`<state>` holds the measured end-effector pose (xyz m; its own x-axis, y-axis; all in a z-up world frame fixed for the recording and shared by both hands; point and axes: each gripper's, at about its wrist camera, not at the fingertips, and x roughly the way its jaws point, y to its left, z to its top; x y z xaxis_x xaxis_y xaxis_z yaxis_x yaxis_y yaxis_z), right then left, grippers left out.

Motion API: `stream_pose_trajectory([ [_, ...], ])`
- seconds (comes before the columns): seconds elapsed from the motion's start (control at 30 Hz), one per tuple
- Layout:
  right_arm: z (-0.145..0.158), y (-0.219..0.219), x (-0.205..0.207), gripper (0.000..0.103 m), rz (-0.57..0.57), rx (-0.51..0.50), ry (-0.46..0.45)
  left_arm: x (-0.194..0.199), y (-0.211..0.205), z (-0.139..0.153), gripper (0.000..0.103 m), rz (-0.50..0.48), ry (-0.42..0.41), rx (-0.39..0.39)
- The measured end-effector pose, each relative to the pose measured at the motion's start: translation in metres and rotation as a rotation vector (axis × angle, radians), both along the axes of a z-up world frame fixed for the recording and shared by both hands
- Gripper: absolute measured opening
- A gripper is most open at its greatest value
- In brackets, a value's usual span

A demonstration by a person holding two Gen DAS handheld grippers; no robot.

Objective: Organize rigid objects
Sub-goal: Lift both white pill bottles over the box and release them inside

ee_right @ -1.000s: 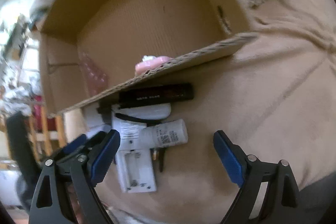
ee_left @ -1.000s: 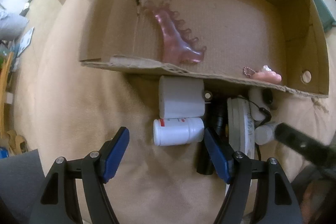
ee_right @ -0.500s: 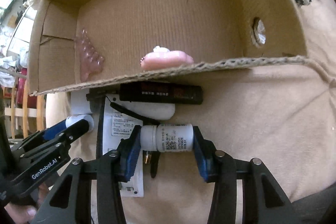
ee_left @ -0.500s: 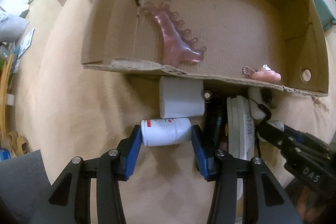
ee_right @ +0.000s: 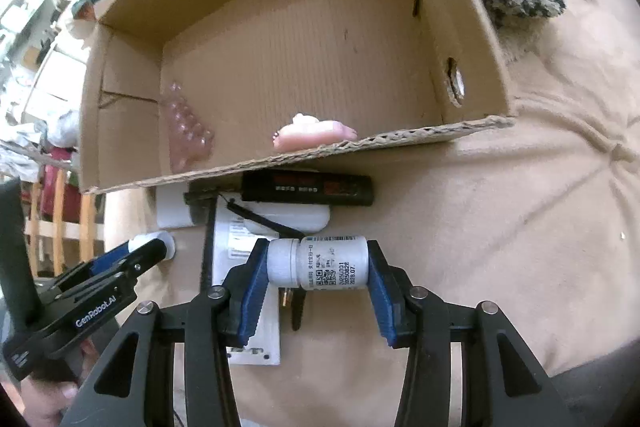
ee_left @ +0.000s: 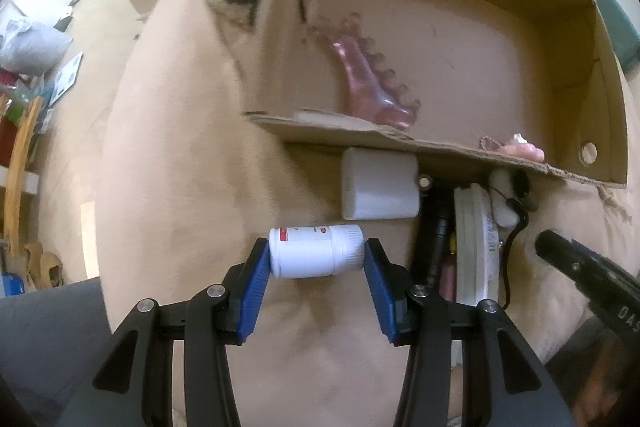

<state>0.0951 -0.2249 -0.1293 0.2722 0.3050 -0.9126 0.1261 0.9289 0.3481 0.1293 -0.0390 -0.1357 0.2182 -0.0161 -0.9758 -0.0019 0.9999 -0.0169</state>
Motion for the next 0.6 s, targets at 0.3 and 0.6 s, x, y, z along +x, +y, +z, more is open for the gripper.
stream_pose_trajectory([
  [0.3, 0.047, -0.017, -0.015, 0.049, -0.025, 0.046, -0.205, -0.006, 0.023, 0.040, 0.043, 0.083, -0.162, 0.008],
  [0.6, 0.089, -0.043, -0.021, 0.049, -0.086, 0.085, -0.399, -0.016, 0.029, 0.085, 0.043, 0.105, -0.367, 0.039],
])
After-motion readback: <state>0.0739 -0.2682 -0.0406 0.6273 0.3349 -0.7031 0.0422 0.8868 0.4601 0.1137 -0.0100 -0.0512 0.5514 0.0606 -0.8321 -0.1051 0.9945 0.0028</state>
